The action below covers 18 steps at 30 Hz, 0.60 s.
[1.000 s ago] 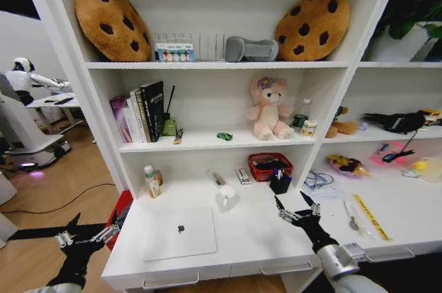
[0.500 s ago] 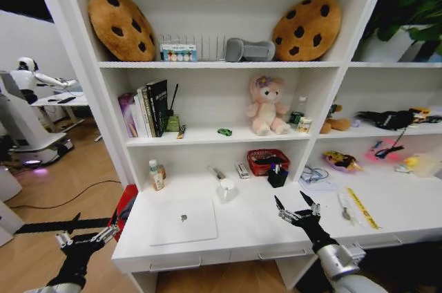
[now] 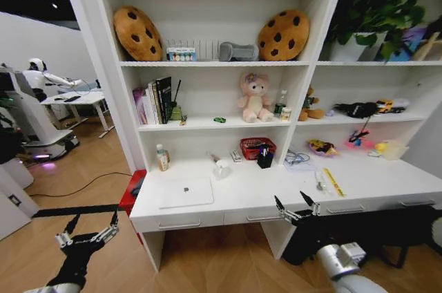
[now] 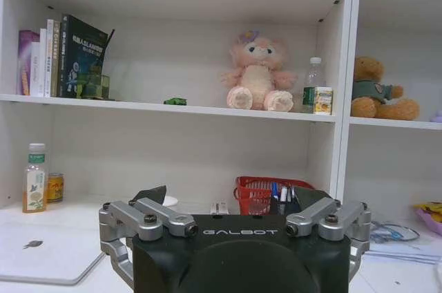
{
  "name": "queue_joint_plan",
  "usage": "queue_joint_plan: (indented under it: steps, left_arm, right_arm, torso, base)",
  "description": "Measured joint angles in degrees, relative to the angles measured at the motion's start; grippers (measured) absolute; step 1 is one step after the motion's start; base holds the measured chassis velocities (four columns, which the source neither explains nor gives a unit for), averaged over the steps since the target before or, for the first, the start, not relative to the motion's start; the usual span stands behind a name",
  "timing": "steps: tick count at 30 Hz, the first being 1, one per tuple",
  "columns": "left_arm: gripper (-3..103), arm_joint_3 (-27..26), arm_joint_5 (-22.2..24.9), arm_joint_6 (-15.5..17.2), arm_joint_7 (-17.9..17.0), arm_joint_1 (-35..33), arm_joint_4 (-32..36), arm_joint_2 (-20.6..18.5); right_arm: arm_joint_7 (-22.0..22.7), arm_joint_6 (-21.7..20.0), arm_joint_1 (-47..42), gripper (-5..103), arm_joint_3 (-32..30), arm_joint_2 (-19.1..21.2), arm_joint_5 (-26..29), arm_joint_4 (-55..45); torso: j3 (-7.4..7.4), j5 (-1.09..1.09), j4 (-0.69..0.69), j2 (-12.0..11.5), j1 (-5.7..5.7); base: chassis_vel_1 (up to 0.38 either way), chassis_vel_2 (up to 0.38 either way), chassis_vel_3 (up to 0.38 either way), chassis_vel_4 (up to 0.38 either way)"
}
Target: Organize the objects on the table.
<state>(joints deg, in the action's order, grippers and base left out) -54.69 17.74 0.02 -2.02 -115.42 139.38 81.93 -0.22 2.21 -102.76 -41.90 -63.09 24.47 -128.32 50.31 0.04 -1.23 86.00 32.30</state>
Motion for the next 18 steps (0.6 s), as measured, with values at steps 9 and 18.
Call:
queue_joint_plan:
  steps: [9,18]
  left_arm:
    - [100,0.0,0.0,0.0,-0.1,0.0,0.0,0.0]
    - [100,0.0,0.0,0.0,0.0,0.0,0.0,0.0]
  right_arm:
    - [0.0,0.0,0.0,100,0.0,0.0,0.0,0.0]
    - [0.0,0.0,0.0,100,0.0,0.0,0.0,0.0]
  torso:
    - [-0.03,-0.09,0.09,0.0,-0.06]
    - [0.0,-0.05,-0.08,0.0,-0.04]
  base:
    - [0.305,-0.273,-0.309,0.315]
    - [-0.006,0.004,-0.051,0.035]
